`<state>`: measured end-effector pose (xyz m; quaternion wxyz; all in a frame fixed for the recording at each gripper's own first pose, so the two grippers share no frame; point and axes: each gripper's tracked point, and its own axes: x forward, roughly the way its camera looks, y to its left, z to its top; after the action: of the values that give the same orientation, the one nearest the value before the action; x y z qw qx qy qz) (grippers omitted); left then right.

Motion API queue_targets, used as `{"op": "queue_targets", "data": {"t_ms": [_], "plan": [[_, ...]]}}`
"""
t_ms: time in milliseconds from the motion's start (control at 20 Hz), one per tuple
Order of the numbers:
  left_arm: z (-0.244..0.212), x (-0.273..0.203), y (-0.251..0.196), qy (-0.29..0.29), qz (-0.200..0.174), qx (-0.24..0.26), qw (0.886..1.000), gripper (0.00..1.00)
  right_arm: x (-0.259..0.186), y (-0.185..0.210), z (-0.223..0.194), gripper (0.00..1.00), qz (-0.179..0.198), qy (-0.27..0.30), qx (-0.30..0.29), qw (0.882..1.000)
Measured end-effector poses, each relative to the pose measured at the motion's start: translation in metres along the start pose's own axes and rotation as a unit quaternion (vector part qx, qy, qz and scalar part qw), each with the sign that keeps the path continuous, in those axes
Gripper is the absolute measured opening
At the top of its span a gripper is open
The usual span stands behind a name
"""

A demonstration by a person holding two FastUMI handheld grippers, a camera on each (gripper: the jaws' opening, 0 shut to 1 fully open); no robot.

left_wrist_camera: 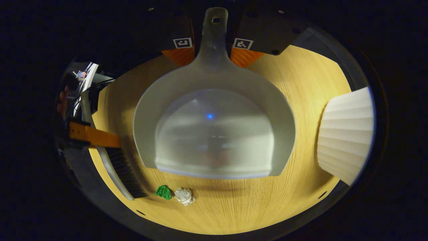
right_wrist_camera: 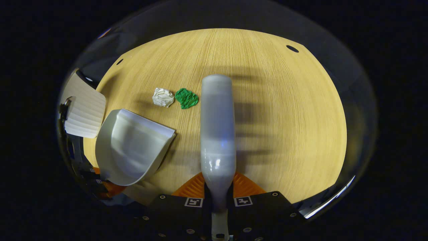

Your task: Pick up the small broom and dustpan from the desktop, sweep the trash into the dustpan with the broom, and then empty the trash into the garbage bin.

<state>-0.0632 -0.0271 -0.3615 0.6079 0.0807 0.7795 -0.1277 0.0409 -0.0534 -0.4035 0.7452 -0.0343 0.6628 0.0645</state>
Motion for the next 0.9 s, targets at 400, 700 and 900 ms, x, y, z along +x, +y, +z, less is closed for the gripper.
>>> {"op": "queue_targets", "data": {"t_ms": [400,700,900], "plan": [[0.029,-0.001,0.015,0.009,0.017,0.108,0.994,0.3,0.019,-0.014,0.053,0.19,0.008,0.008,-0.102,0.995],[0.035,-0.001,0.026,0.008,0.012,0.132,0.991,0.3,0.037,-0.011,0.104,0.19,0.023,0.012,-0.205,0.978],[0.036,0.0,0.028,0.005,0.012,0.141,0.99,0.3,0.042,0.022,0.107,0.19,0.077,0.03,-0.278,0.957]]}}
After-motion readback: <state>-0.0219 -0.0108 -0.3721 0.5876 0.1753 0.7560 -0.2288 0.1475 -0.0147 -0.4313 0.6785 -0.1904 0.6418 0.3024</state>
